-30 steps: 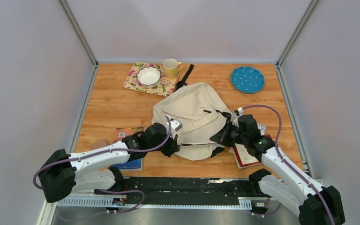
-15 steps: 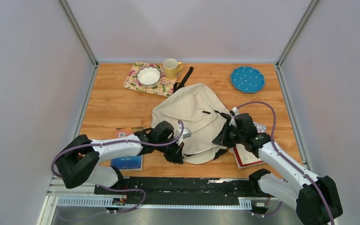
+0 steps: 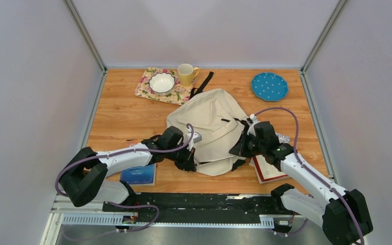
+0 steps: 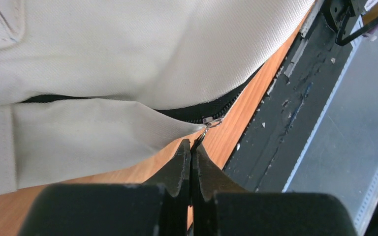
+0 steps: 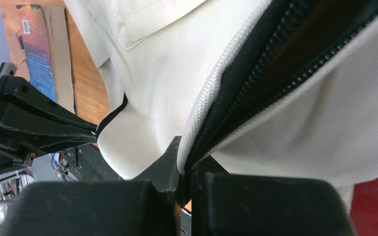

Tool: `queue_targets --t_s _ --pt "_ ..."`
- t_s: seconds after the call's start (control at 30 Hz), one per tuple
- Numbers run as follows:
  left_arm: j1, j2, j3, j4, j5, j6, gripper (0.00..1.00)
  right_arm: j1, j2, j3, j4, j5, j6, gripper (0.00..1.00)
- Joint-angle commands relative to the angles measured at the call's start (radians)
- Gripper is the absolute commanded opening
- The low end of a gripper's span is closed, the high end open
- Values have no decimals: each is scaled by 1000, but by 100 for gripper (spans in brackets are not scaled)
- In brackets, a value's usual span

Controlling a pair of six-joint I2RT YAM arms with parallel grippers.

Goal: Pack the student bag
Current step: Unzip the student bag at the center of the board, then pick up the book from the center of the board.

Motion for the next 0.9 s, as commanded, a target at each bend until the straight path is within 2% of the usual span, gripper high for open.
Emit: queue_targets --t_s 0.0,0.07,0.1,0.13,0.17,0.2,0.27,0.37,0.5,0.6,0.7,0.77,0.87 --pt "47 -28 -111 -296 -38 -7 10 -25 20 43 61 51 -104 7" --pt "47 -100 -104 -288 -79 -31 20 -3 52 76 58 17 -115 20" --pt "49 -126 -79 -308 -111 -39 25 29 87 90 41 35 -120 35" --pt "47 -183 -64 -320 -148 -46 28 40 100 104 30 51 -126 42" --pt "49 -209 -47 -336 -226 -56 37 44 113 104 32 55 -126 48" --pt "47 -237 -7 -369 -261 -60 43 44 123 106 26 71 -118 59" --pt "47 -310 28 -391 -361 -65 53 43 133 116 -2 104 -112 68" --pt "47 -373 85 -391 -413 -62 64 43 75 135 -69 189 -91 74" --pt "47 -406 134 -386 -504 -59 66 43 -47 175 -135 279 -51 78" --pt "47 -432 131 -385 -573 -76 68 44 -129 219 -241 429 -25 79" --pt "47 -462 94 -322 -550 -102 70 43 -193 245 -318 558 -8 80" --pt "47 -464 80 -278 -507 -103 75 43 -215 258 -359 597 8 82" --pt "49 -441 96 -253 -446 -73 76 43 -244 267 -428 631 57 83"
